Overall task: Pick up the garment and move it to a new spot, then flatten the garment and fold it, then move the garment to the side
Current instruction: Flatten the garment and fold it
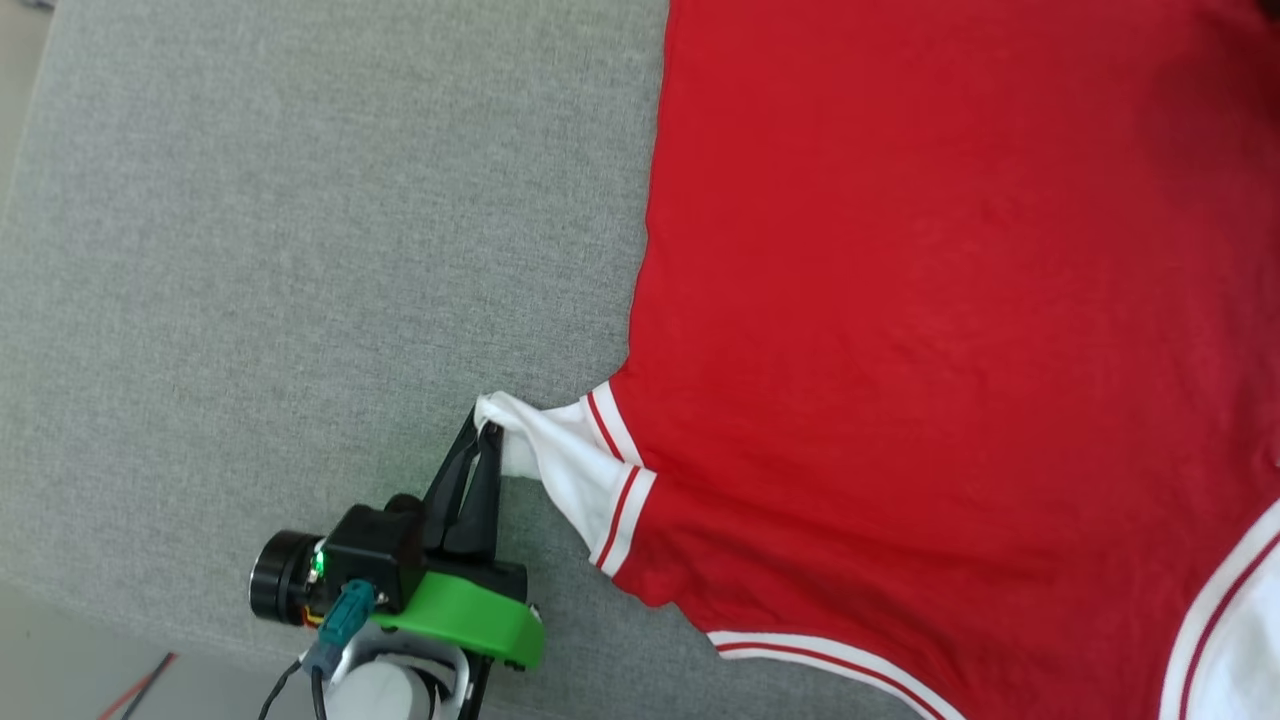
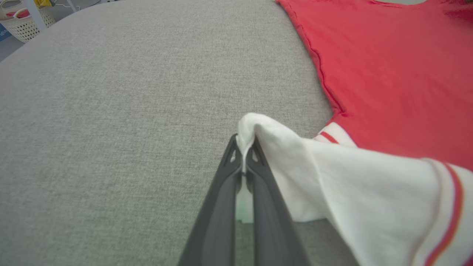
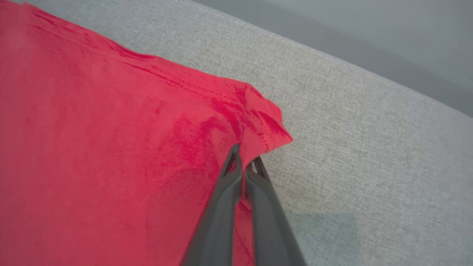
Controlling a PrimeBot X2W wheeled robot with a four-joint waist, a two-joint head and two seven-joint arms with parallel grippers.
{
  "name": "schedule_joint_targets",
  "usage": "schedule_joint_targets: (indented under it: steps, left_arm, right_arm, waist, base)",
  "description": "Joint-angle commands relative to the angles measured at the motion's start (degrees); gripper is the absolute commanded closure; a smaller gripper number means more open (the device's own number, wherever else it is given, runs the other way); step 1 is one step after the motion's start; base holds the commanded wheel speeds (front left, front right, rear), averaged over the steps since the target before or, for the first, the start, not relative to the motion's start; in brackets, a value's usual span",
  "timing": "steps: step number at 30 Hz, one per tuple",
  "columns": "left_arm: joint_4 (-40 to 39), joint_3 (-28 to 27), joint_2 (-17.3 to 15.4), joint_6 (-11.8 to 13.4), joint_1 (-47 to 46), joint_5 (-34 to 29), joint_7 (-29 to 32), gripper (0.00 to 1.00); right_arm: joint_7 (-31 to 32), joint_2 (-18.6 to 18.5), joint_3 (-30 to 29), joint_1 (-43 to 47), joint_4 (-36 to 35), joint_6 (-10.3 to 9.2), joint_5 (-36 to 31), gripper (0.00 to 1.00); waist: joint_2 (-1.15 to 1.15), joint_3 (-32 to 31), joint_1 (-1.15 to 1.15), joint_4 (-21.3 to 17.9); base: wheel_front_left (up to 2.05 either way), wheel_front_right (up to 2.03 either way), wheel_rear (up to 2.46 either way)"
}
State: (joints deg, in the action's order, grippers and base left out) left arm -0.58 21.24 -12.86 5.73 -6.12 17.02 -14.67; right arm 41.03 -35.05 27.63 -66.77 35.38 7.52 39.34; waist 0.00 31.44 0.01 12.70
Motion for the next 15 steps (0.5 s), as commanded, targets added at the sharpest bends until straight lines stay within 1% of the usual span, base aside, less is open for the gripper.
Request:
schedule_joint_targets:
  steps: [1, 5, 8, 12, 15]
  left_arm:
    - [0.5, -0.4, -0.3, -0.4, 1.0, -0.3, -0.3, 1.0]
    - [1.5, -1.1, -1.1, -0.2, 2.8, -0.1, -0.3, 1.0]
    - [1.7, -1.2, -1.6, -0.3, 4.0, 0.3, -0.2, 1.0]
    - [1.5, -1.8, -2.4, 0.2, 5.5, 0.9, 0.4, 1.0]
    - [1.1, -2.2, -3.1, 0.8, 6.9, 1.0, 0.9, 1.0]
  right_arm:
    - [-1.7, -1.7, 1.1, 1.7, -1.6, -0.03, 1.4, 1.0]
    - [-4.8, -6.2, 4.8, 6.6, -6.9, -0.03, 5.4, 1.0]
    - [-7.0, -10.5, 6.9, 11.5, -11.5, -0.03, 8.2, 1.0]
    - [-10.0, -15.2, 7.9, 18.3, -16.8, -0.03, 10.9, 1.0]
    - [-11.7, -17.8, 7.3, 23.3, -19.8, -0.03, 12.8, 1.0]
  waist:
    - [0.0, -4.9, -0.01, -2.4]
    - [0.0, -8.7, -0.01, -4.3]
    - [0.0, -11.2, -0.01, -5.6]
    - [0.0, -14.1, -0.01, -7.4]
    - [0.0, -15.8, -0.01, -8.8]
  base:
    - [0.0, 0.0, 0.0]
    - [0.0, 0.0, 0.0]
    - [0.0, 0.0, 0.0]
    - [0.0, 0.0, 0.0]
    - [0.0, 0.0, 0.0]
